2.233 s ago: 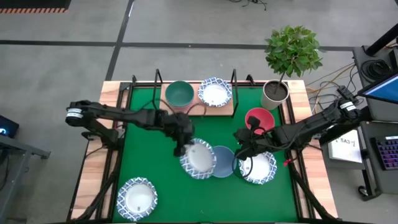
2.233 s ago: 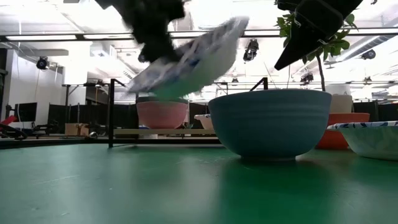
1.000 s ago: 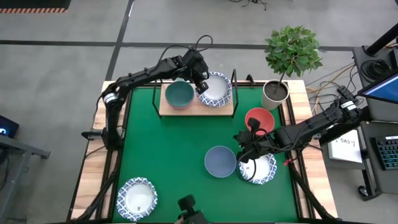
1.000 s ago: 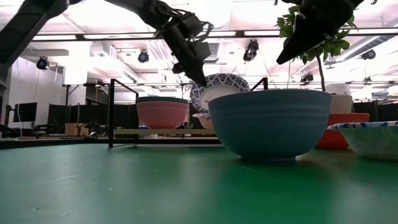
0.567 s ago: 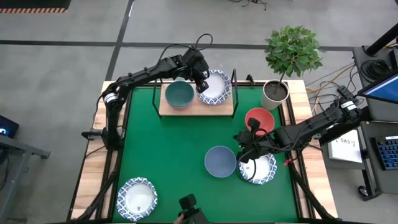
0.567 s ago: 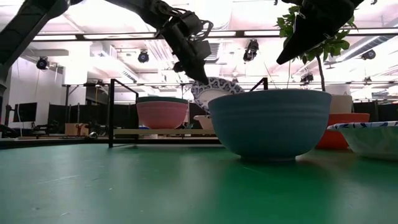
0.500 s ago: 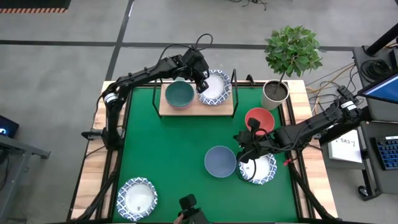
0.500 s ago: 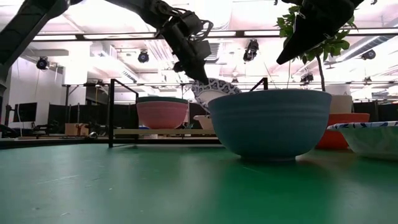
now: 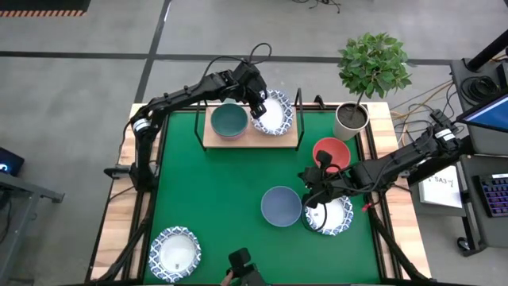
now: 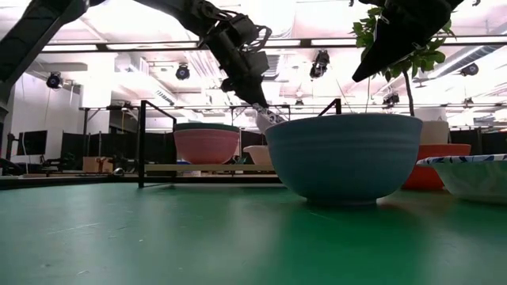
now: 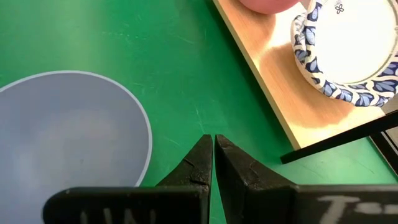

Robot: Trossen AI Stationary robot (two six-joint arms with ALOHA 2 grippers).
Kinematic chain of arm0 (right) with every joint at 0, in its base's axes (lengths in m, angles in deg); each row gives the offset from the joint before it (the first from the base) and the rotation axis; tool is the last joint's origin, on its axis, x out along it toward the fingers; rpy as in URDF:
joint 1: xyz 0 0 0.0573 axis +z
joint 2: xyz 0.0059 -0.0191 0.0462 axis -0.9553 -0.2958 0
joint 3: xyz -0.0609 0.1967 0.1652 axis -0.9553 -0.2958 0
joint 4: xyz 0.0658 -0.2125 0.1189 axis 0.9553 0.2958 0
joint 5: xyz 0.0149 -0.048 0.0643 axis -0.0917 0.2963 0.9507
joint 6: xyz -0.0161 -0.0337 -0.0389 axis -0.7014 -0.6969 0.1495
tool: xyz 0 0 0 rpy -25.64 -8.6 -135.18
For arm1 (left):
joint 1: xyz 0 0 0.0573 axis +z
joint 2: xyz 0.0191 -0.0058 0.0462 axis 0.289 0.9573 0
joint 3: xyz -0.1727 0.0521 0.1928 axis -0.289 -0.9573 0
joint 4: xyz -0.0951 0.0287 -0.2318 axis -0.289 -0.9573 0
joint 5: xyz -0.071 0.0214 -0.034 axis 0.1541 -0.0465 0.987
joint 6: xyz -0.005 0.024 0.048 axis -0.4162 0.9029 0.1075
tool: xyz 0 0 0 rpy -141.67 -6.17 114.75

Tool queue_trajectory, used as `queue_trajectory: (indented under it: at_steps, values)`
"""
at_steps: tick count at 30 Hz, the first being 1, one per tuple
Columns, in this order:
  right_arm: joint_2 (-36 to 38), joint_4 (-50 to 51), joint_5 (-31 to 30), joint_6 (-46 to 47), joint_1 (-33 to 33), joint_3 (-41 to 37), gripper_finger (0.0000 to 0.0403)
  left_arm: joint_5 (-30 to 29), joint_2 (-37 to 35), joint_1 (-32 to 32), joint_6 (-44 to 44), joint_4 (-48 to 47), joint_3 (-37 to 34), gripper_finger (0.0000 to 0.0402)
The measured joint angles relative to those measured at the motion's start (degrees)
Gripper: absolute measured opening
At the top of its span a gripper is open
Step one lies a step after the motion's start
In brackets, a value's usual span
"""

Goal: Place and stack bowls onto a shelf
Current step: Stack the blue patterned bowl on top of the blue patterned bowl on the shelf, then stack the blue bowl on top of the green bowl on the shelf

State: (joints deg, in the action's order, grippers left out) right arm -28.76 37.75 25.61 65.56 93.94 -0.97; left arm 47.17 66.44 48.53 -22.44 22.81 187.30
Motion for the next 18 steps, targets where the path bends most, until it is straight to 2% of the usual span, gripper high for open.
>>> queue_trajectory:
  at_steps: [14, 16, 18]
  values:
    - [0.0, 0.0, 0.0, 0.0, 0.0, 0.0, 0.0009, -3.0, -0.2, 0.3, 0.5, -0.5, 0.0, 0.0152]
    - [0.0, 0.0, 0.0, 0.0, 0.0, 0.0, 0.0009, -1.2, -0.2, 0.2, 0.5, -1.0, 0.0, 0.0156]
    - [0.0, 0.0, 0.0, 0.0, 0.0, 0.0, 0.0009, 3.3, -0.2, -0.3, 0.7, -1.8, 0.0, 0.0157]
